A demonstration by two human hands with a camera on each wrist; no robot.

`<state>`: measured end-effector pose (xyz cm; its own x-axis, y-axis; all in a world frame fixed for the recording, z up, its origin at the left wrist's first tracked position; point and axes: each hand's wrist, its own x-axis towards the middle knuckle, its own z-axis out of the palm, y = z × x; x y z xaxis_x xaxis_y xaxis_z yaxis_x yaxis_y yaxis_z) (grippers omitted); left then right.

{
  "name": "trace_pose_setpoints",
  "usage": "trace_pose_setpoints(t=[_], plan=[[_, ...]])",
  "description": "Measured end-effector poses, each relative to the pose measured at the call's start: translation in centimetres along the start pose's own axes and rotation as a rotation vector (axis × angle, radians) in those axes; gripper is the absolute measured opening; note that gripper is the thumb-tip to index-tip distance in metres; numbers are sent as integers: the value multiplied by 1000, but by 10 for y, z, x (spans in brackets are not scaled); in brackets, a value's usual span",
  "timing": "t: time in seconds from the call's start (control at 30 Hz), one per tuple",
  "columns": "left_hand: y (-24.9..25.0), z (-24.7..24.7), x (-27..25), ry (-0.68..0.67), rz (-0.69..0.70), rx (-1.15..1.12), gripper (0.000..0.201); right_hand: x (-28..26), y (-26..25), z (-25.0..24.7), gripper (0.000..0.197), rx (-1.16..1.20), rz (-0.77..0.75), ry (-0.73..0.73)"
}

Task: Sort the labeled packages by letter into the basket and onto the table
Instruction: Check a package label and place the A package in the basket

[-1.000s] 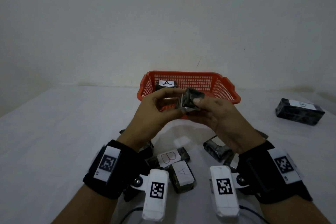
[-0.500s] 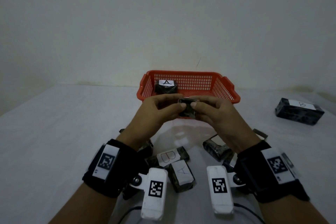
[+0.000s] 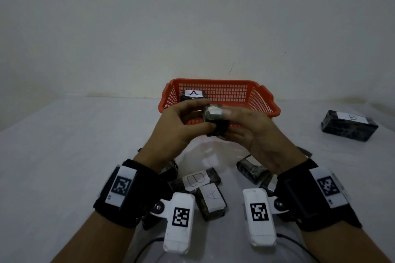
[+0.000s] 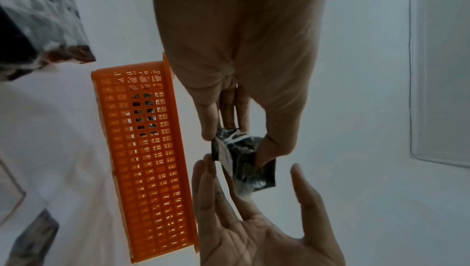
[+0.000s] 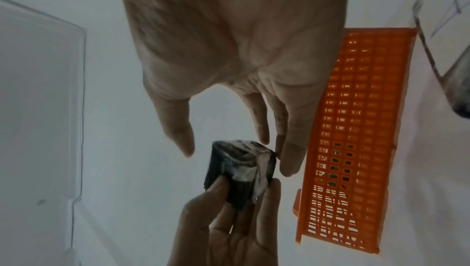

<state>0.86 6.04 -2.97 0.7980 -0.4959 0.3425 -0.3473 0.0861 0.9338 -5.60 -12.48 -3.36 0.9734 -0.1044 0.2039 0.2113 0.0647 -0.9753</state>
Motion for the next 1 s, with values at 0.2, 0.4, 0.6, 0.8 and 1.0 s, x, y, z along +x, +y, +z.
trace_pose_setpoints(t=[0.2,0.4,0.6,0.8,1.0], plan=[[2,1,-1,-133,21,-26,68,1,3,0,32,-43,14,85],[-2,6,-1,-144,16,-84,67,1,2,-4,42,-54,-126,175],[1,6,-1,0,81,-63,42,-2,3,-3,46,-127,-181,99],[-2,3,1,8,102,-20,45,0,1,2,35,-24,-109,105],[-2,0,1,-30,121,12,49,-2,-2,4,35,-37,45,70]])
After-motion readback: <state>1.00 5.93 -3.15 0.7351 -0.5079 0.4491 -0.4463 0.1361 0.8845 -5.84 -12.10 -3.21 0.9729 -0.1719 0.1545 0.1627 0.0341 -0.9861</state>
